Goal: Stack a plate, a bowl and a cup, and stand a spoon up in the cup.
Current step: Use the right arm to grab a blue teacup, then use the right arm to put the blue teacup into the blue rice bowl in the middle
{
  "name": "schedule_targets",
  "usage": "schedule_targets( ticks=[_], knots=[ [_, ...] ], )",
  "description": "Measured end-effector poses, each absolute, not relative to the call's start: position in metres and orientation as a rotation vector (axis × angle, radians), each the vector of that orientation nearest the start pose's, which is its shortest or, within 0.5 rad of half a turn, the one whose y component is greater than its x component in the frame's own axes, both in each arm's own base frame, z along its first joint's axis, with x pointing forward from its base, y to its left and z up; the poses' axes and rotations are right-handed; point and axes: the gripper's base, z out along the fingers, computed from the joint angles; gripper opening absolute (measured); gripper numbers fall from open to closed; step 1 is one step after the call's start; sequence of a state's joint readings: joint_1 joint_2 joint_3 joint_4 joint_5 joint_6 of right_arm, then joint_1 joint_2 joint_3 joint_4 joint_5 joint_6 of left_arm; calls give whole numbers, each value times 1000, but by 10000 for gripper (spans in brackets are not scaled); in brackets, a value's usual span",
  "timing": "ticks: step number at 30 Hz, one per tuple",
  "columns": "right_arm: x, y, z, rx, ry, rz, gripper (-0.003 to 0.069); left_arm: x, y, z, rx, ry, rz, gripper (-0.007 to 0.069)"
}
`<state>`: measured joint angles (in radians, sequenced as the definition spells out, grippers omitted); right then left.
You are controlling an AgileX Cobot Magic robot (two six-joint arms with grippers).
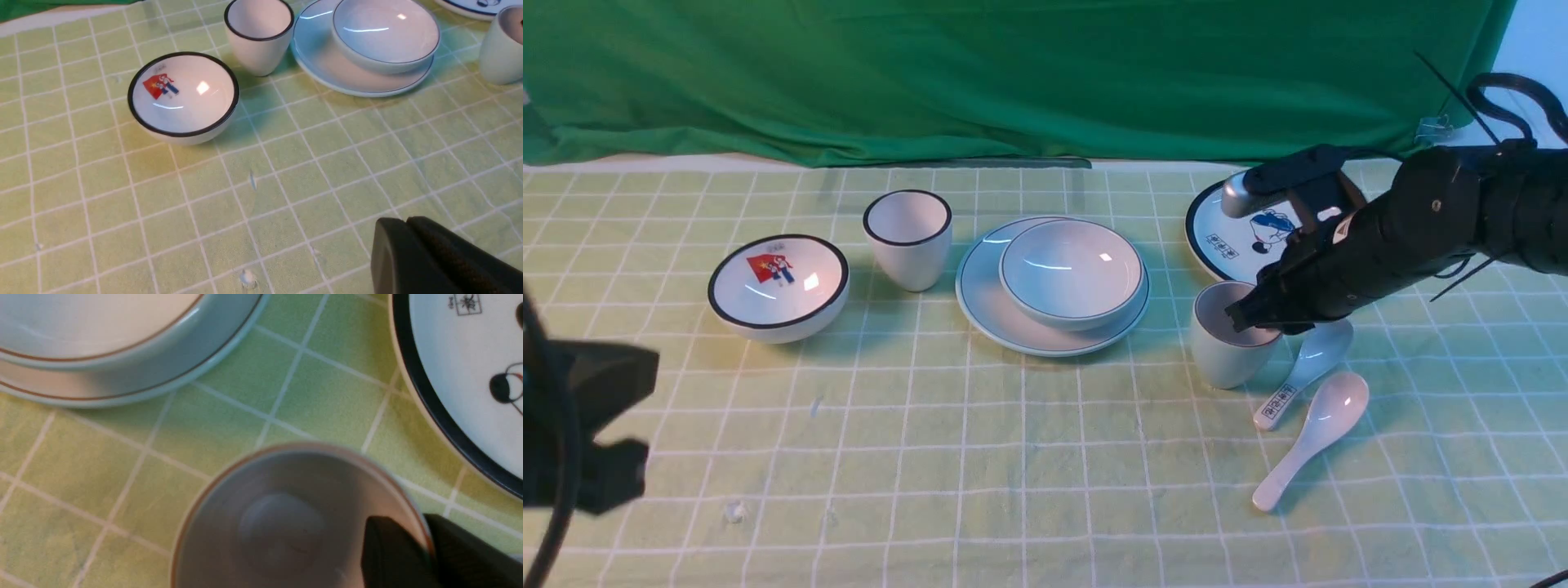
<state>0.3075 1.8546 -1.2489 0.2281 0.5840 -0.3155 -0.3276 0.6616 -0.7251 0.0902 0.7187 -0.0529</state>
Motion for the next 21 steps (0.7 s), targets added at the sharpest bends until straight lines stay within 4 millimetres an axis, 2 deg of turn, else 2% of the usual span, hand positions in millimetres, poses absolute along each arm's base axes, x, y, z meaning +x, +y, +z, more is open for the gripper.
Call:
schedule_targets(
  ticks=[4,7,9,11,13,14,15,17,19,21],
  knots=[
    [369,133,210,-674,2592,232,95,115,-34,312,304,2064,-147,10],
    [375,138,232,-709,2587,250,95,118,-35,302,293,2029,-163,10],
    [383,153,271,-749,2513,272,95,120,-37,303,283,1985,-179,10],
    [384,158,281,-759,2484,278,95,120,-37,304,277,1966,-186,10],
    [384,180,309,-797,2372,298,95,121,-38,307,259,1940,-207,10],
    [383,189,315,-811,2339,306,95,121,-38,307,252,1935,-213,10],
    [383,193,317,-819,2325,310,95,121,-38,307,252,1935,-213,10],
    [383,218,319,-866,2259,332,95,121,-38,308,245,1929,-220,10],
    [388,233,308,-891,2245,337,95,121,-38,308,244,1928,-220,10],
    [397,243,288,-914,2272,329,95,121,-38,308,244,1928,-220,10]
  ],
)
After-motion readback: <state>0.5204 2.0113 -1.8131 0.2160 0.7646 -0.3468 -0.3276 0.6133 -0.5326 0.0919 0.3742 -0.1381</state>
